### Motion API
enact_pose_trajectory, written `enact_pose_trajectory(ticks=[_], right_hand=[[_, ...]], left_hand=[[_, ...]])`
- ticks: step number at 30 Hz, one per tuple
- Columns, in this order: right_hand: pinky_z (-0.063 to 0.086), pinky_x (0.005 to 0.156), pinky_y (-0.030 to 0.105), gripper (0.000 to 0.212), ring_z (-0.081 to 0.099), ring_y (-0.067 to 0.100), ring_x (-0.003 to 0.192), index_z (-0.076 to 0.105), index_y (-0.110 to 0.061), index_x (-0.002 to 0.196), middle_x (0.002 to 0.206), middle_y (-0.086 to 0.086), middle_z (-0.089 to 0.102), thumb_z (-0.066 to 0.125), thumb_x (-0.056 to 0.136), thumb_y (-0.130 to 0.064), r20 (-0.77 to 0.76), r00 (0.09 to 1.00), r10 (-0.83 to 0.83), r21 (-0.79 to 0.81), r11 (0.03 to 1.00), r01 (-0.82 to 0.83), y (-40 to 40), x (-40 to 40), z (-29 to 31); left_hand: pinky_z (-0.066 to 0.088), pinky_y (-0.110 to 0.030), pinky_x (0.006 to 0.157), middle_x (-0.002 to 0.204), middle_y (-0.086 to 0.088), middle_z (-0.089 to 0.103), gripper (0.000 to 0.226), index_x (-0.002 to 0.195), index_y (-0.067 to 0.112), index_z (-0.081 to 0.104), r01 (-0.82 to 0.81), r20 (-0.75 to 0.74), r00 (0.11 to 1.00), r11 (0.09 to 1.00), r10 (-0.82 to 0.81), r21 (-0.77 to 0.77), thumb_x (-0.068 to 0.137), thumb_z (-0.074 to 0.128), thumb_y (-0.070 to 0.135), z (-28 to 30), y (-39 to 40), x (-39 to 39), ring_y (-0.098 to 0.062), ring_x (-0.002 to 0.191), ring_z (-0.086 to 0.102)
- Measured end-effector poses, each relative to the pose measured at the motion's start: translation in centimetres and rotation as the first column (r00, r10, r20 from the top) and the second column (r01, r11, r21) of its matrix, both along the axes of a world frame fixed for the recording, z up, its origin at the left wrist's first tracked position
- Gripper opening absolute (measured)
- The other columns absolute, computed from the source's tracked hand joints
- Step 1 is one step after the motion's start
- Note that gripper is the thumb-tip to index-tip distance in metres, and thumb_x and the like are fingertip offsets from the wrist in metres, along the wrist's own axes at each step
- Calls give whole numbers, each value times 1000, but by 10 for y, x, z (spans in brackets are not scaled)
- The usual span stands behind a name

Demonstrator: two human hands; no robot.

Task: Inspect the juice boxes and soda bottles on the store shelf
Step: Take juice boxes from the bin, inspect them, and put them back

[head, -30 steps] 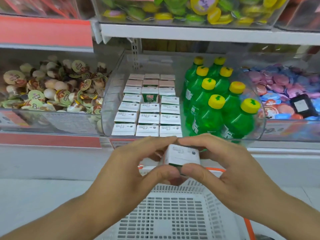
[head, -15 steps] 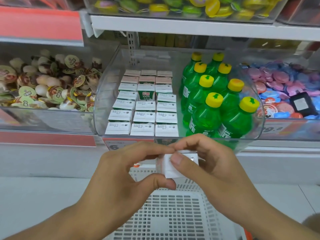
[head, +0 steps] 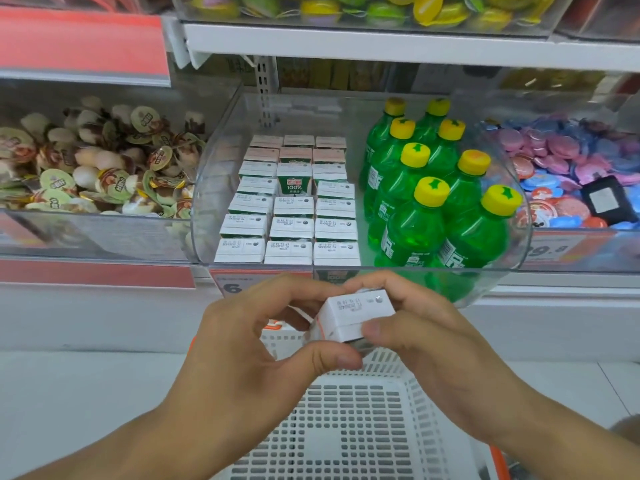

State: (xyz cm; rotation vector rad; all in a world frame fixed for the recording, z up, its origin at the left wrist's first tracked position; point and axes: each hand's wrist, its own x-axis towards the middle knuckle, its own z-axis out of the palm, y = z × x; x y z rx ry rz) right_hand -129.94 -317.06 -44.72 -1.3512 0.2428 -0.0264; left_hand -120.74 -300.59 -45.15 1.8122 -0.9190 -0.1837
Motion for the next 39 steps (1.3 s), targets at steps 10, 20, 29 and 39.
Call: enact_pose_trajectory(ticks=[10,20,29,39], right_hand=[[50,80,26,42,67,20,91,76,-11,97,100,12,76,57,61,-23,2,999,-32,59,998,32,-10,0,-1],[54,76,23,32,71,17,91,76,-17,103,100,7,77,71,73,-25,9,999,-43,-34,998,43,-9,-2,1],[49,56,25,36,60,19,50,68,-12,111,70,19,67,63,86,-37,-103,986,-130,-9,992,130,2,3,-2],[45,79,51,43,63,35,90,74,-20,115,109,33,66,59,91,-52,-66,997,39,-37,998,-41,4,1,-9]], left_hand=[[48,-8,80,92,29,72,46,105,48,66,-16,-10,1000,999,15,-34,60,75,49,1,2,0,3,88,69],[52,-15,78,90,22,75,42,98,49,70,-26,-102,995,997,19,-71,57,76,50,-1,0,1,-4,85,71],[52,-19,54,68,-4,72,29,88,28,78,-65,-367,930,981,-8,-185,67,88,44,2,-1,9,-14,56,65],[57,-21,79,100,5,78,30,105,36,75,48,-449,887,990,-104,-136,76,69,35,-3,-2,4,-16,94,73]])
